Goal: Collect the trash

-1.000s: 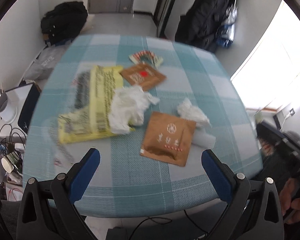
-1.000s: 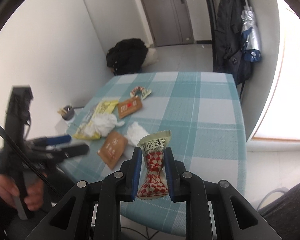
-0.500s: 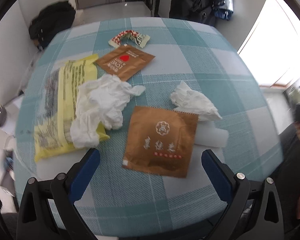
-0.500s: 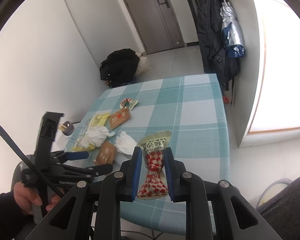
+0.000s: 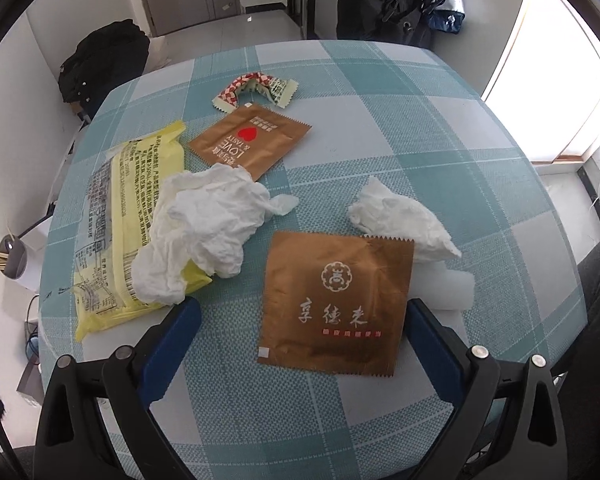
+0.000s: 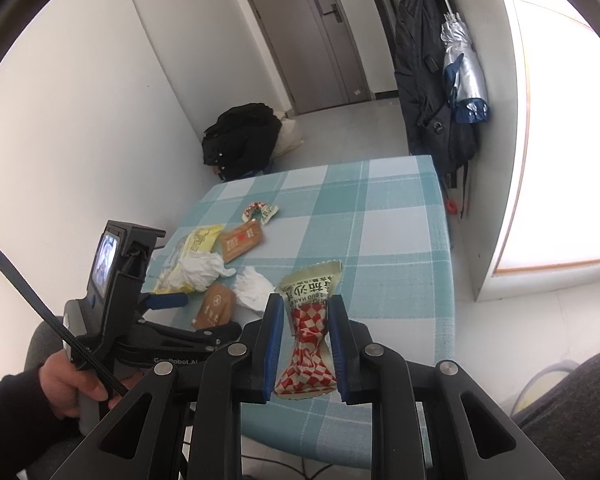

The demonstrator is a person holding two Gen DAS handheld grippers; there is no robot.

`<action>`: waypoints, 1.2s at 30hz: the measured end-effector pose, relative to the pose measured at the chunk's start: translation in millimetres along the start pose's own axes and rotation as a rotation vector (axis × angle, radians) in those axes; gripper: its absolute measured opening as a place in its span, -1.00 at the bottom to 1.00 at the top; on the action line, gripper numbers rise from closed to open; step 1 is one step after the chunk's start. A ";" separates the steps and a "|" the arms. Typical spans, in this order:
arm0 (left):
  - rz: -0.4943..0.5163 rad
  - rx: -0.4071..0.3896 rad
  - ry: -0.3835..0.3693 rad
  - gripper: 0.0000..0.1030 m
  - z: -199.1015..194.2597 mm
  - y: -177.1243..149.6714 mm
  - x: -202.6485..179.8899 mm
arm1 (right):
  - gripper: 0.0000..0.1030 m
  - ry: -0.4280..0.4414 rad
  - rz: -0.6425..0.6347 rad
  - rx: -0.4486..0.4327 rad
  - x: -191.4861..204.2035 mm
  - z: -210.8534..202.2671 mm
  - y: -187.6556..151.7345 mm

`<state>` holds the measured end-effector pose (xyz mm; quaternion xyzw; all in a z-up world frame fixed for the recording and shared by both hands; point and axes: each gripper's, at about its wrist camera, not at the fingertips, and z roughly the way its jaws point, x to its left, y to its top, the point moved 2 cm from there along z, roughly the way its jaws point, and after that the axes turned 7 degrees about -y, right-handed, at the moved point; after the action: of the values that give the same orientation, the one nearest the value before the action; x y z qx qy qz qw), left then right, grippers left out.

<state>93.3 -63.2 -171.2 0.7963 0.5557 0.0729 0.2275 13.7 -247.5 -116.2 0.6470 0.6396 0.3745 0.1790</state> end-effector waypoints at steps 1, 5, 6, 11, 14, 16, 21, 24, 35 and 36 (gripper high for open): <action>0.002 -0.003 -0.003 0.84 0.8 1.4 -1.0 | -0.58 0.000 0.002 0.000 -0.2 -0.3 0.0; 0.028 -0.012 -0.012 0.58 -2.9 -1.9 -5.0 | -0.58 -0.006 0.001 0.003 -0.7 -0.7 -0.2; 0.040 -0.016 -0.015 0.47 -4.3 -3.9 -7.4 | -0.58 -0.006 0.003 0.002 -0.7 -1.0 0.0; 0.071 -0.032 -0.029 0.16 -9.8 -9.7 -12.4 | -0.58 -0.009 0.001 -0.002 0.4 -2.5 0.3; 0.051 -0.048 -0.041 0.13 -12.8 -13.7 -8.0 | -0.58 -0.011 -0.010 -0.004 3.2 -2.7 -0.4; 0.054 -0.043 -0.041 0.11 -14.6 -15.0 -7.1 | -0.58 -0.011 -0.016 -0.006 5.2 -3.0 -1.0; 0.040 -0.033 -0.063 0.06 -18.1 -18.5 -6.1 | -0.59 -0.018 -0.023 -0.007 7.2 -3.8 -2.4; 0.046 -0.026 -0.073 0.06 -20.0 -22.8 -7.4 | -0.61 -0.018 -0.021 -0.011 8.1 -5.3 -2.5; 0.007 -0.032 -0.102 -0.01 -29.5 -28.6 -3.0 | -0.57 -0.024 0.000 0.028 7.6 2.5 -5.0; -0.002 -0.035 -0.106 -0.02 -30.4 -28.7 -1.8 | -0.56 -0.031 0.014 0.033 4.3 4.5 -4.0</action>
<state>57.0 -48.3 -156.7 0.7944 0.5423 0.0401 0.2707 13.7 -241.7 -120.9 0.6602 0.6382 0.3550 0.1755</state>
